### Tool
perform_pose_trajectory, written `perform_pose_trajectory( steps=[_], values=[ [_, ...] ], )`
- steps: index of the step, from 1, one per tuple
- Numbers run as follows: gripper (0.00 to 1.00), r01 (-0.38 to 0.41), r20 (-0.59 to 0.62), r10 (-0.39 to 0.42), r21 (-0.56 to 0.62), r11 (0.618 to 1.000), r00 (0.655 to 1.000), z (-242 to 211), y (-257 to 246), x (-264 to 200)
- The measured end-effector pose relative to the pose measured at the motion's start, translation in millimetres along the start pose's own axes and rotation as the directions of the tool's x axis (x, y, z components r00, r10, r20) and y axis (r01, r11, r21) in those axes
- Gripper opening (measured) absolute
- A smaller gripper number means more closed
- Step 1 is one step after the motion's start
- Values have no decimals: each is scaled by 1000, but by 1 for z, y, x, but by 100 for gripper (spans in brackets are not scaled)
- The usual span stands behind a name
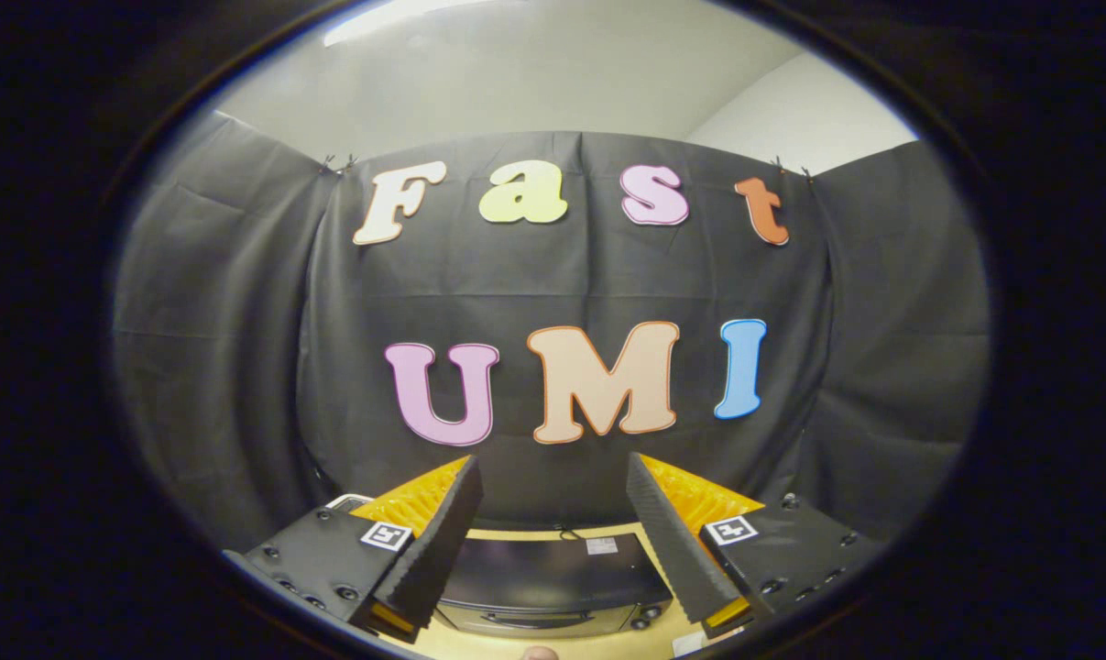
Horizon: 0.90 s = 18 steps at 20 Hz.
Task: Open the toaster oven, put the food inside, and close the toaster oven door.
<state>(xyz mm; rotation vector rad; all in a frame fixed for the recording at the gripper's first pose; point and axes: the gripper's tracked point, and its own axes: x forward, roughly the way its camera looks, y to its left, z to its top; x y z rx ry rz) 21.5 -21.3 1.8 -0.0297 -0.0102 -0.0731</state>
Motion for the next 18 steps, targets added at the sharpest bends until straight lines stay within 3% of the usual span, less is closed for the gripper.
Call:
perform_pose_trajectory(
  steps=[7, 18],
  values=[
    [100, -1, -38, 0, -23, 1000, 999, -37, 0, 15],
    [100, 29, -213, -25, 12, 1000, 977, -182, -17, 58]
  ],
)
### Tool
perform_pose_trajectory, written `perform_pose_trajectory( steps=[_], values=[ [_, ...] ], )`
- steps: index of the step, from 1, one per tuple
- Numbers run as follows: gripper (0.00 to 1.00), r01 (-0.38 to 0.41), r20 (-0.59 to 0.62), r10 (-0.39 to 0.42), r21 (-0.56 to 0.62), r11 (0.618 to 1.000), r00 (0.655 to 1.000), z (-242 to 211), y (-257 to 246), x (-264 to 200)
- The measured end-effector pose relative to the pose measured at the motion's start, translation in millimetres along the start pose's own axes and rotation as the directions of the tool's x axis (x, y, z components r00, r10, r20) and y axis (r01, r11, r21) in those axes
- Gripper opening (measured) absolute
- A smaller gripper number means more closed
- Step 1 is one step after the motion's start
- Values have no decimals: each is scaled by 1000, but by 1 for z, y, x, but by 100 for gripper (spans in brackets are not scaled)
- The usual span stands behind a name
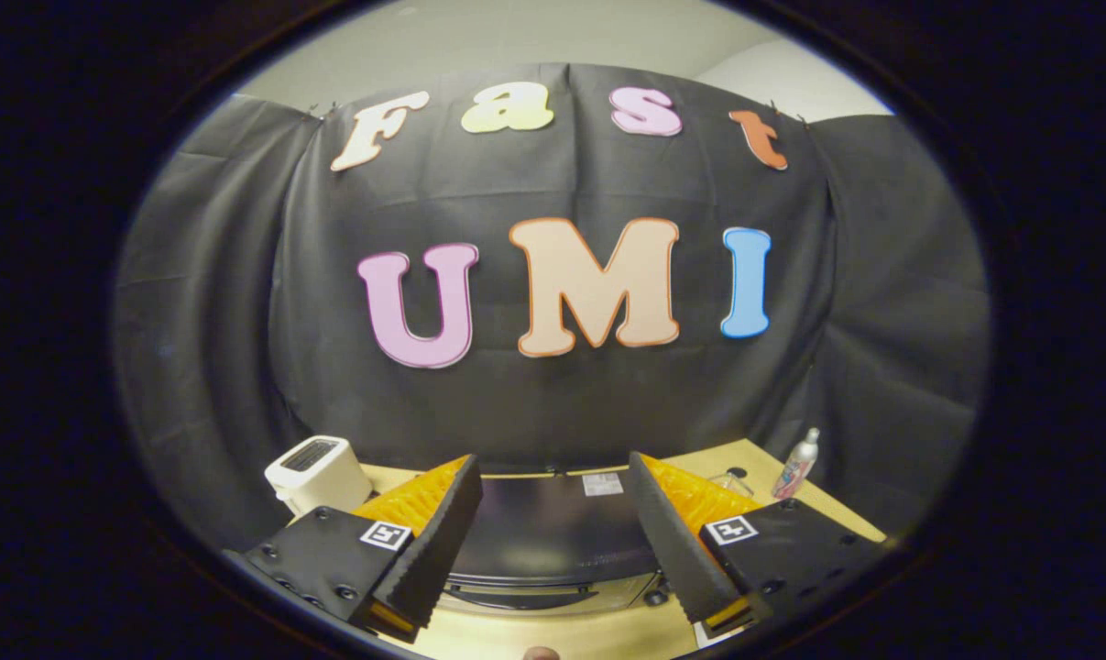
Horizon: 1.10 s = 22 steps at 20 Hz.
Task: Open the toaster oven, put the food inside, and close the toaster oven door.
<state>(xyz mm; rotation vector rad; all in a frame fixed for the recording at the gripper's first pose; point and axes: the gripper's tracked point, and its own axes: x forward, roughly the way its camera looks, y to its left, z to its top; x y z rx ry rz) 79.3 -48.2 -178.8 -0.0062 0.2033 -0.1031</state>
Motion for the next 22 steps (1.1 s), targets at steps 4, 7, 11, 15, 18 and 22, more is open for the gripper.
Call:
perform_pose_trajectory(
  steps=[4, 7, 11, 15, 18, 22],
  values=[
    [100, -3, -85, 5, 23, 1000, 996, -58, -1, 21],
    [100, 1, -139, 3, 28, 1000, 990, -89, -2, 29],
    [100, 5, -185, 5, 54, 999, 983, -116, 0, 34],
    [100, 1, -197, 10, 55, 998, 980, -131, 1, 33],
    [100, -18, -204, 24, 27, 999, 979, -135, 2, 34],
    [100, -46, -191, 44, -8, 999, 981, -139, 2, 25]
  ],
)
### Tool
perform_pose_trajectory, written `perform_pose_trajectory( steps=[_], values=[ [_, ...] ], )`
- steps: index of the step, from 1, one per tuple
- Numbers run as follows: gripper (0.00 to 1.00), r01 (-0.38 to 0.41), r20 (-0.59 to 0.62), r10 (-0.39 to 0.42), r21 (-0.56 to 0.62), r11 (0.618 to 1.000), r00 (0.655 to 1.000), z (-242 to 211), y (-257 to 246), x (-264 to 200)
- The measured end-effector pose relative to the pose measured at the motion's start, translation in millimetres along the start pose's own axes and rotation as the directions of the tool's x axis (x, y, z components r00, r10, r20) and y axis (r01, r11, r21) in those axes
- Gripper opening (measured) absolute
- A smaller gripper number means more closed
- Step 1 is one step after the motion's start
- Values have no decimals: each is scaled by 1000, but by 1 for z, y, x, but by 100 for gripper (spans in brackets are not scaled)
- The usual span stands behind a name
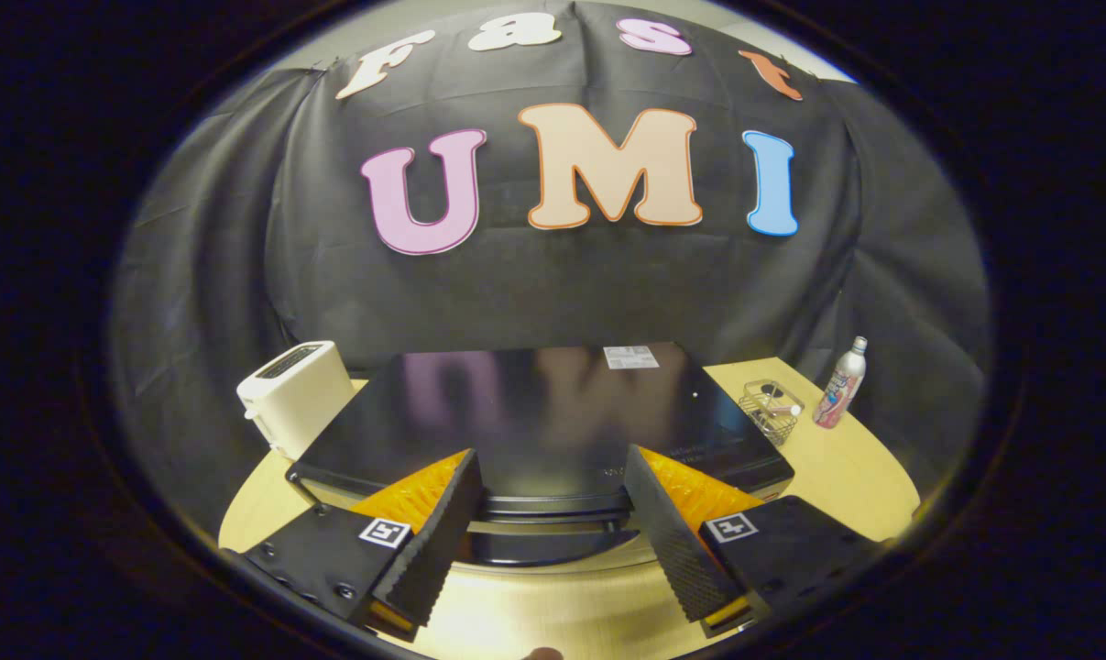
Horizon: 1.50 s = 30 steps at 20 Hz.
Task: Open the toaster oven, put the food inside, and close the toaster oven door.
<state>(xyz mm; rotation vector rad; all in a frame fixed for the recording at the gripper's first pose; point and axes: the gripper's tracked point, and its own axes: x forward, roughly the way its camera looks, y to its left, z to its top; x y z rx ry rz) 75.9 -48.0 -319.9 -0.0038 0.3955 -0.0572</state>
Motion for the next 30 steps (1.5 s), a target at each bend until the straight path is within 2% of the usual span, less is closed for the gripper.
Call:
perform_pose_trajectory(
  steps=[5, 15, 22, 30],
  values=[
    [100, 0, 25, -1, 24, 1000, 1000, -7, -2, -16],
    [100, -7, 3, 7, 9, 1000, 1000, -28, -5, -44],
    [100, 24, -58, -25, -3, 1000, 998, -71, -12, -92],
    [100, 40, -135, -43, -20, 999, 990, -107, -17, -110]
  ],
)
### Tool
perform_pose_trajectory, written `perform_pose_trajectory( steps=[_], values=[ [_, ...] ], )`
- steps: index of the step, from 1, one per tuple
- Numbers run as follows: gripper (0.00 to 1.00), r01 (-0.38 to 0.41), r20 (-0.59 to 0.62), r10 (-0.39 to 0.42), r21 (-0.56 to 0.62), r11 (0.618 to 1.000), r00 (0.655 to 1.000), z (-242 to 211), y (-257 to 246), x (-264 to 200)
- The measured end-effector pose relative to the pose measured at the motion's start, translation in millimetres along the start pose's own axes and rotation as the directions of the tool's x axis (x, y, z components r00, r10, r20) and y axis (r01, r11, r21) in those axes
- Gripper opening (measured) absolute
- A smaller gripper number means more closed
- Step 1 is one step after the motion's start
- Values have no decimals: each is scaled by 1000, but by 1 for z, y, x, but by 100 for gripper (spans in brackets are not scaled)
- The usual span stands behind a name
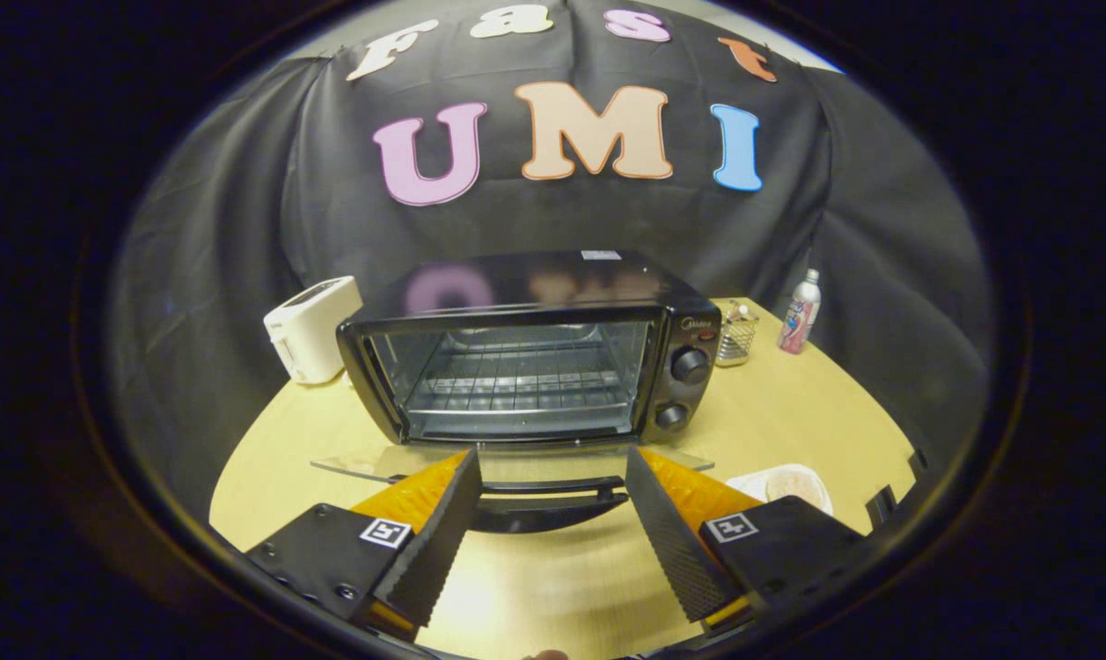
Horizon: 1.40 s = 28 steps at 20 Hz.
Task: Open the toaster oven, put the food inside, and close the toaster oven door.
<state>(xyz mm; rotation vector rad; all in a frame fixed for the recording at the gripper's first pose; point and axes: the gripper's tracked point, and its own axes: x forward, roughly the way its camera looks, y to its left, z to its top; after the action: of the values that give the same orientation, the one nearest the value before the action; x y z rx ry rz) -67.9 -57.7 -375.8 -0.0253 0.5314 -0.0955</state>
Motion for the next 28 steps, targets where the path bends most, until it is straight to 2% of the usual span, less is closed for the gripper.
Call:
perform_pose_trajectory(
  steps=[8, 18, 28],
  values=[
    [100, 6, -67, -8, -26, 1000, 998, -24, -4, 0],
    [100, 6, -244, -13, -29, 1000, 970, -90, -2, 11],
    [100, -5, -290, -5, -36, 999, 957, -103, 3, 11]
  ],
)
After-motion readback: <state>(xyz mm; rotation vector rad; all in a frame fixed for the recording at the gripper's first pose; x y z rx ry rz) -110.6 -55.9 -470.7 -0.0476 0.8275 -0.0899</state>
